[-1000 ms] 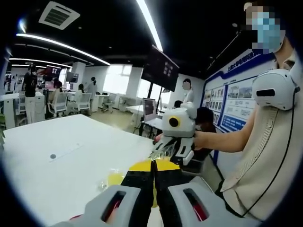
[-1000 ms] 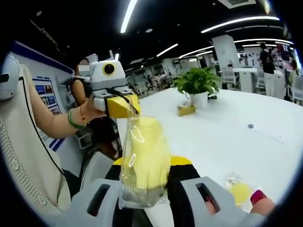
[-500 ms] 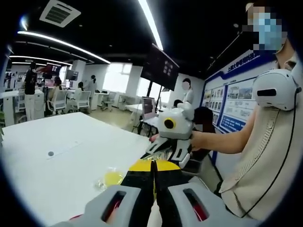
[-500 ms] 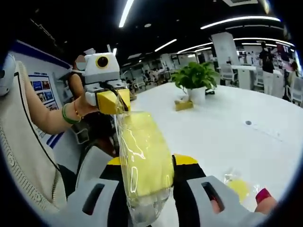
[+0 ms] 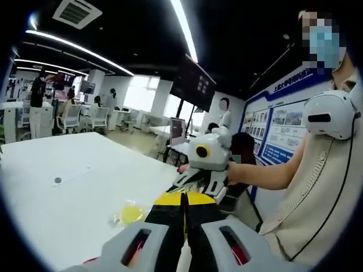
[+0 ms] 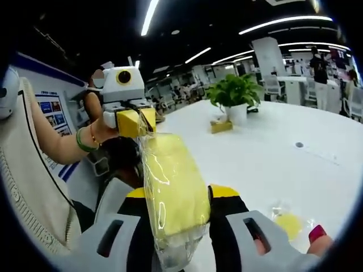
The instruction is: Compare the silicone blocks by pressing each to a similar depth, holding the contact briefly, and releasing to observe deformation and rebound differences across the visible hardness samples.
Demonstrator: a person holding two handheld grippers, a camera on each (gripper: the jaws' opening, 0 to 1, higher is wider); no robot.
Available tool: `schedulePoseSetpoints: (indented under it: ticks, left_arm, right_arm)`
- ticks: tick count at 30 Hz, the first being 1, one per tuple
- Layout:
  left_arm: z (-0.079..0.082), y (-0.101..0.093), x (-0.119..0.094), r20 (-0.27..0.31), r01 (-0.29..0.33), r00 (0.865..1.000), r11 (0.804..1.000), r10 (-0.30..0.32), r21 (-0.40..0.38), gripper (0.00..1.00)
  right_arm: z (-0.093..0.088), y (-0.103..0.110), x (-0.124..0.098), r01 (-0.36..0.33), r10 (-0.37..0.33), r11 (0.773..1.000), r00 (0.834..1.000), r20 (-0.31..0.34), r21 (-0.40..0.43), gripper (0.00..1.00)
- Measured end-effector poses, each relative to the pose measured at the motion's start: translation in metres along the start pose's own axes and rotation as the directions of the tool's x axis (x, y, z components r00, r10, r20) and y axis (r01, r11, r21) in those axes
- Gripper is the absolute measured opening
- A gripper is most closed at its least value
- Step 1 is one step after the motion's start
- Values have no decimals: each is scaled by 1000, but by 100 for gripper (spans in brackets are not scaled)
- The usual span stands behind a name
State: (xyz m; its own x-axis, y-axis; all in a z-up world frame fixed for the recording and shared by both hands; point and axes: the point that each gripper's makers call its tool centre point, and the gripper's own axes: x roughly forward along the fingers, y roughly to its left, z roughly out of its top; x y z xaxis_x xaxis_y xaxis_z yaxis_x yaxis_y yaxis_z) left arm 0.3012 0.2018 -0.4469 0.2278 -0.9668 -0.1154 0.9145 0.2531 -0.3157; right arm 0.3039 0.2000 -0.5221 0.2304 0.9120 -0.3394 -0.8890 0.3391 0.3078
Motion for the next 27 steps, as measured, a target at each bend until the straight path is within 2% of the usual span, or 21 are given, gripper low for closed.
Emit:
schedulePoseSetpoints:
  ticks: [10,20,23,27]
  left_arm:
    - [-1,7,-1,32,-9,999,997,12,-76,0]
    - [-2,12,0,50,-11,999,994,16,-105,0]
    - [-5,14,0,48,-19,999,993,24,-114,0]
    - [-10,18,-1,44,-30,998,992,36,-124,0]
  right_arm:
    - [-2,-4,3,13,-13,1000,1000,5,16,37]
    - [-5,-14,3,61,-62,997,998,9,43,49]
    - [-5,-15,1,74,-75,996,997,22,54,56]
    - [-11,-22,-4,133,-134,990,991,14,55,74]
